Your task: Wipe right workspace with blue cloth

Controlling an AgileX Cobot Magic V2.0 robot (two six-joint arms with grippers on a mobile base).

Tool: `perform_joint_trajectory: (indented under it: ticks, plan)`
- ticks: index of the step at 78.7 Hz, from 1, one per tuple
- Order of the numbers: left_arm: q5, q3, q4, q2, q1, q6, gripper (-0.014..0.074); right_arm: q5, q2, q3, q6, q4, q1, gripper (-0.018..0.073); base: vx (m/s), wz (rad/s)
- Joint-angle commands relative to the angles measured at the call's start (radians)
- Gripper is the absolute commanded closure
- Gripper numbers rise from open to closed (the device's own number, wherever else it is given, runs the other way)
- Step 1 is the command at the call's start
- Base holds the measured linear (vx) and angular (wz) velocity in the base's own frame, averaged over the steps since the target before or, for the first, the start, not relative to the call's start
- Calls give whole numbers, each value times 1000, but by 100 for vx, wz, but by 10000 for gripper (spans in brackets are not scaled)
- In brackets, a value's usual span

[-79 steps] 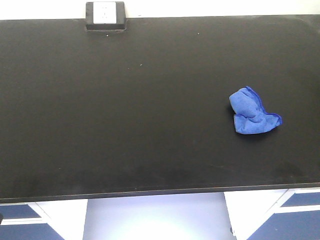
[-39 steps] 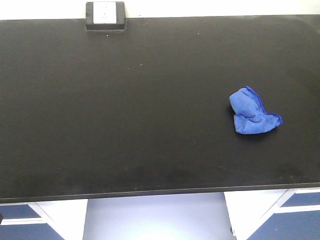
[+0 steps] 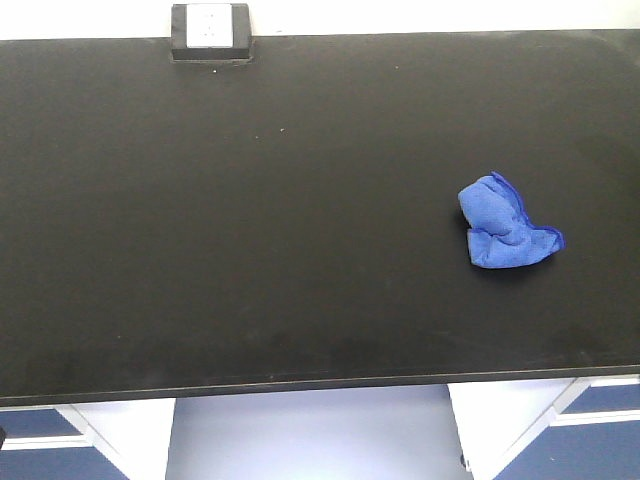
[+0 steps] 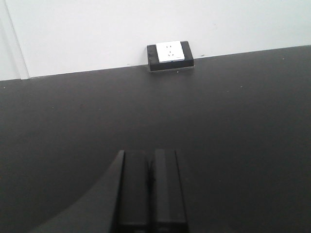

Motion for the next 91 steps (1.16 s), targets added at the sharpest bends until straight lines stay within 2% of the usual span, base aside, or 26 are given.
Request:
perform_joint_trajectory:
  ticks: [1,6,12,18,91]
  plan:
    - [-84,-28,0,-10,-6,-2,603,-127,-72,88,109,-68,-4,567,0,0]
    - [-84,-28,0,-10,-6,-2,603,-135,-122,172,188,-108,-4,567,0,0]
    - [-84,-28,0,-10,-6,-2,603,-143,-167,233,224,-122,-4,567,0,0]
    - [-84,-28,0,-10,-6,-2,603,-107,-190,246,221,-122,-4,567,0,0]
    - [-84,-28,0,-10,-6,-2,603,-133,-189,246,206,-117,-4,567,0,0]
